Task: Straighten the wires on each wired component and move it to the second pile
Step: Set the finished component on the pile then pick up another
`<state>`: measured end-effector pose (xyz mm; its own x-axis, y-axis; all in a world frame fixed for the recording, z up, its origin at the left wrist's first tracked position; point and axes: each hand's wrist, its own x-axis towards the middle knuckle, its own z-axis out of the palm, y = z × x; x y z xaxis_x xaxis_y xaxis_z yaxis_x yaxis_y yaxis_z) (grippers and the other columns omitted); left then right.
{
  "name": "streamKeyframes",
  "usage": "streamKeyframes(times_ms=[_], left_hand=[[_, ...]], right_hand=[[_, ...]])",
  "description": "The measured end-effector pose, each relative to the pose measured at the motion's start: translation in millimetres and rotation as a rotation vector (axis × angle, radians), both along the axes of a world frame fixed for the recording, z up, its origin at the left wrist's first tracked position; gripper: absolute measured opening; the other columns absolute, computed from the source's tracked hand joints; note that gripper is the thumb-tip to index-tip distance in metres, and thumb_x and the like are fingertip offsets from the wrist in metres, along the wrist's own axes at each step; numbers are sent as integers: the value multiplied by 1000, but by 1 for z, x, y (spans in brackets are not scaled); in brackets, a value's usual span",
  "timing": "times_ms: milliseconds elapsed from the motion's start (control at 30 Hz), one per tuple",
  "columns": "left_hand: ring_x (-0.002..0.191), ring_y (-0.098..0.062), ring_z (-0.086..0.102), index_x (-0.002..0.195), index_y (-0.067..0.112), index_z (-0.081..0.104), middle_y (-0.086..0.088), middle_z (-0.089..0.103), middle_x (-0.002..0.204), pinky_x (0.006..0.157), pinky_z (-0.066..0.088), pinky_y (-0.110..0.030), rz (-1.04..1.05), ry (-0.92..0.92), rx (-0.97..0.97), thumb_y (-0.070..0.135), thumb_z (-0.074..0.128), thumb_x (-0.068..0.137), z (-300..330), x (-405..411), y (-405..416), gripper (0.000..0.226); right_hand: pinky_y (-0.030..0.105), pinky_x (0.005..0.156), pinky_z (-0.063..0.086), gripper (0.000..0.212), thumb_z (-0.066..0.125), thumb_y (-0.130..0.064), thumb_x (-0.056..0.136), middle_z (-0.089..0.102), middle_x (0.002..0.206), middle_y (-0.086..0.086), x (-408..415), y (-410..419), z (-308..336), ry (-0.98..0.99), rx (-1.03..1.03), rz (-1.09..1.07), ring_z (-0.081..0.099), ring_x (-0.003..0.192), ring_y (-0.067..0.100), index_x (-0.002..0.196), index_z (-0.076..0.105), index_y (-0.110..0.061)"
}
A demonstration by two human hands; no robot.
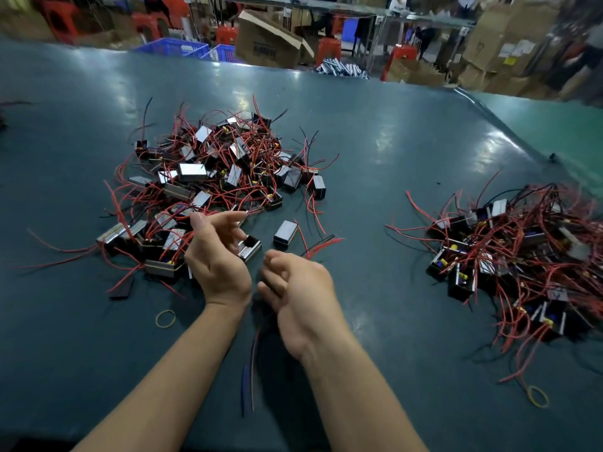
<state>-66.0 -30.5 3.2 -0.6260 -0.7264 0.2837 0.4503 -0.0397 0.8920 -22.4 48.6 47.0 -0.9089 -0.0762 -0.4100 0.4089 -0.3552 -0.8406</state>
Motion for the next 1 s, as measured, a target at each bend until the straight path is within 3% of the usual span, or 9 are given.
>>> streamKeyframes(times_ms=[133, 233, 300, 433, 533, 633, 767, 867, 1000], left_hand=[[56, -13, 45, 77, 14, 70, 6, 55, 57, 55, 33, -24, -28, -11, -45, 42, 23, 100, 1, 0, 5, 60], [55, -10, 44, 75, 16, 70, 7, 55, 56, 55, 33, -22, -47, -18, -41, 42, 24, 100, 1, -2, 4, 59], [55, -7, 46, 74, 19, 69, 3, 55, 58, 56, 35, -19, -61, -44, -88, 39, 25, 101, -1, -2, 3, 56], [58, -4, 50, 77, 21, 68, 1, 55, 61, 58, 38, -15, -84, -112, -273, 34, 31, 102, -5, 0, 4, 47], [56, -6, 51, 75, 22, 65, 8, 52, 59, 56, 38, -15, -47, -111, -417, 30, 39, 101, -4, 2, 5, 38], [60, -10, 54, 77, 16, 69, 10, 57, 62, 59, 43, -27, 8, -145, -582, 32, 42, 98, 0, 6, 7, 38], [70, -24, 55, 80, 12, 70, 1, 65, 73, 71, 43, -39, 134, -161, -1041, 21, 54, 91, -1, 11, 9, 21], [82, -29, 56, 93, 12, 71, -4, 65, 86, 75, 38, -37, 250, -290, -1218, 12, 63, 79, -3, 10, 1, 16], [86, -33, 55, 94, 11, 70, -8, 64, 90, 80, 40, -40, 326, -373, -1143, 6, 57, 74, -2, 9, -10, 24]], right_hand=[[24, 58, 33, 21, 55, -11, 88, 54, 76, 1, -20, 36, -12, 135, 421, -7, 43, 63, 10, 101, 61, 4], [27, 91, 45, 40, 54, -13, 91, 64, 120, 4, -40, 78, -18, 185, 640, -121, 57, 100, 13, 131, 55, -8], [35, 102, 45, 40, 55, -11, 91, 64, 120, 6, -53, 110, -19, 186, 704, -181, 58, 104, 16, 131, 56, -7], [50, 98, 47, 13, 56, -9, 90, 67, 88, 8, -70, 154, -17, 223, 774, -174, 55, 83, 14, 87, 67, -16], [43, 97, 50, 18, 58, -15, 89, 71, 106, 11, -77, 172, -22, 255, 962, -194, 63, 97, 19, 103, 70, -10], [28, 83, 44, 24, 55, -15, 89, 70, 98, 7, -72, 173, -26, 299, 1177, -270, 62, 94, 22, 105, 71, -8], [34, 86, 40, 18, 56, -10, 89, 67, 106, 14, -60, 137, -25, 607, 1408, -325, 59, 100, 32, 100, 70, -5], [36, 87, 43, 13, 59, -6, 88, 68, 99, 12, -56, 105, -20, 846, 1358, -167, 61, 95, 32, 96, 70, -5], [42, 83, 50, 19, 56, -10, 90, 70, 103, 10, -72, 48, -7, 920, 1213, 132, 63, 94, 30, 103, 70, -8]])
